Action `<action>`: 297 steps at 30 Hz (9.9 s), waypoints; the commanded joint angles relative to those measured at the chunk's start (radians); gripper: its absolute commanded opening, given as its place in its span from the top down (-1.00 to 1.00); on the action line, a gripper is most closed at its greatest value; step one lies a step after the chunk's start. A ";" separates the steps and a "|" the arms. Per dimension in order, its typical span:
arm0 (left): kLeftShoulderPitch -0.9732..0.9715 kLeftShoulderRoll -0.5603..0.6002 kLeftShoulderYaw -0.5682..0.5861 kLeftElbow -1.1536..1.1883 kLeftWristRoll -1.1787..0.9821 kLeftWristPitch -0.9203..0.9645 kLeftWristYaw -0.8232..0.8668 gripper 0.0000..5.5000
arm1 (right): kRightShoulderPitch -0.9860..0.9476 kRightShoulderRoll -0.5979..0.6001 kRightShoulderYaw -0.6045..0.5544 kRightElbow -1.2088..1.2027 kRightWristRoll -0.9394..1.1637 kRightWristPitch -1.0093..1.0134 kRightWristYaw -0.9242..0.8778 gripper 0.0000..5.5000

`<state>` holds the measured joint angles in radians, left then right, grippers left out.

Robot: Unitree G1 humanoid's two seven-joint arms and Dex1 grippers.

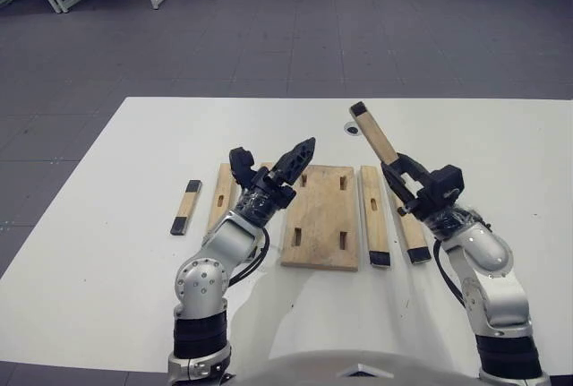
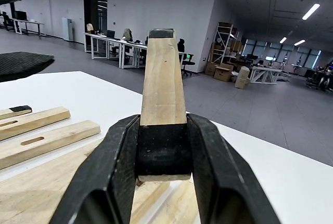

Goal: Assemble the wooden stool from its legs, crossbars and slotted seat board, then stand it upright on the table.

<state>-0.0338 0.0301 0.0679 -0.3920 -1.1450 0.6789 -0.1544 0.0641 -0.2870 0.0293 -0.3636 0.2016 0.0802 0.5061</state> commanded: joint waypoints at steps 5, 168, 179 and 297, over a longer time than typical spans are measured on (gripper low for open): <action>-0.025 -0.013 -0.041 0.013 0.009 0.021 -0.007 -0.28 | 0.062 -0.022 0.105 -0.059 -0.010 -0.061 0.070 0.53; -0.008 0.188 0.315 0.040 0.781 -0.415 -0.010 0.44 | 0.119 -0.080 0.100 0.135 -0.122 -0.067 -0.015 0.04; 0.392 0.221 0.148 0.095 0.891 -0.472 -0.196 0.14 | 0.133 -0.082 0.091 0.127 -0.119 -0.060 -0.024 0.04; 0.066 0.782 -0.445 0.175 1.632 -0.848 -0.691 0.15 | -0.493 -0.229 -0.121 0.274 0.752 0.742 0.127 0.27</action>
<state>0.0122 0.7353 -0.3491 -0.2827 0.4489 -0.1789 -0.7535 -0.4099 -0.4881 -0.1258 -0.0856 1.0308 0.8702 0.5984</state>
